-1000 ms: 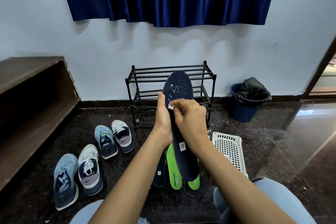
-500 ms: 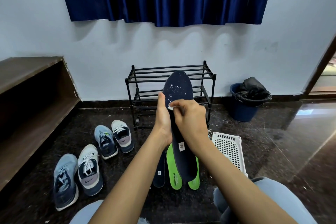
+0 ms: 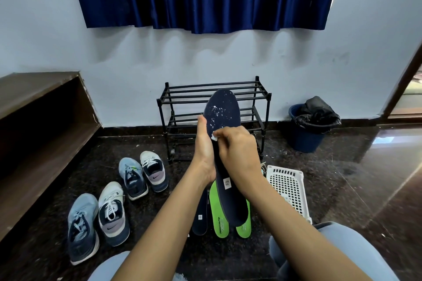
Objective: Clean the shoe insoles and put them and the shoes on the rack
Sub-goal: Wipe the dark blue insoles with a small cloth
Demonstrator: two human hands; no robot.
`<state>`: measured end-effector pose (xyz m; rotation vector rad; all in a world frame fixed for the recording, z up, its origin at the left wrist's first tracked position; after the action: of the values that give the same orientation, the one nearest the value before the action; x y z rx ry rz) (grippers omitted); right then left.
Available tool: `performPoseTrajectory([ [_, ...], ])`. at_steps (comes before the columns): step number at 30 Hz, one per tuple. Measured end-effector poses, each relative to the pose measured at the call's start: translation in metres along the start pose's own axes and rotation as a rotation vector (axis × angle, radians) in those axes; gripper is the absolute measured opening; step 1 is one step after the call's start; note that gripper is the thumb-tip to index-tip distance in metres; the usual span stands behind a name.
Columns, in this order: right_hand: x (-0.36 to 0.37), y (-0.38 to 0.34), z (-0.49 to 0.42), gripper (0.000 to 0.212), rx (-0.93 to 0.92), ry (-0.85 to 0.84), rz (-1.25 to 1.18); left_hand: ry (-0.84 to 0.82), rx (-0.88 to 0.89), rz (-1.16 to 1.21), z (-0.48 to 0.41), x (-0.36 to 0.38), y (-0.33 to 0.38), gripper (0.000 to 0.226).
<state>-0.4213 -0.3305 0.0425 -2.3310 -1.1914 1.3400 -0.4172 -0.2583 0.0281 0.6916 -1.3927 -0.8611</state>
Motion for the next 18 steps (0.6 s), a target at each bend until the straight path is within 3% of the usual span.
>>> performPoseTrajectory([
  [7,0.001,0.001,0.004,0.022,0.018,0.025,0.006,-0.018,-0.025,-0.008,0.0,0.001,0.001,0.064],
  [13,0.007,-0.003,0.011,0.025,-0.025,-0.069,0.034,0.029,0.02,-0.019,-0.001,-0.005,0.007,0.066],
  [18,-0.003,0.006,-0.006,0.019,0.012,0.021,0.089,-0.017,-0.013,-0.003,0.001,0.005,-0.002,0.065],
])
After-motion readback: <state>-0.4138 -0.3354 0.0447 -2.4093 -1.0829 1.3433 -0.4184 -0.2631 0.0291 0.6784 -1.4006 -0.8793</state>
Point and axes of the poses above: each hand's wrist, its own z-axis away from the middle knuckle, its own x-axis out of the palm, y = z × x, the point moved 3 cm from there along -z, towards the middle knuckle, and after that the axes turned 11 degrees about -y, right-handed, at the moved point
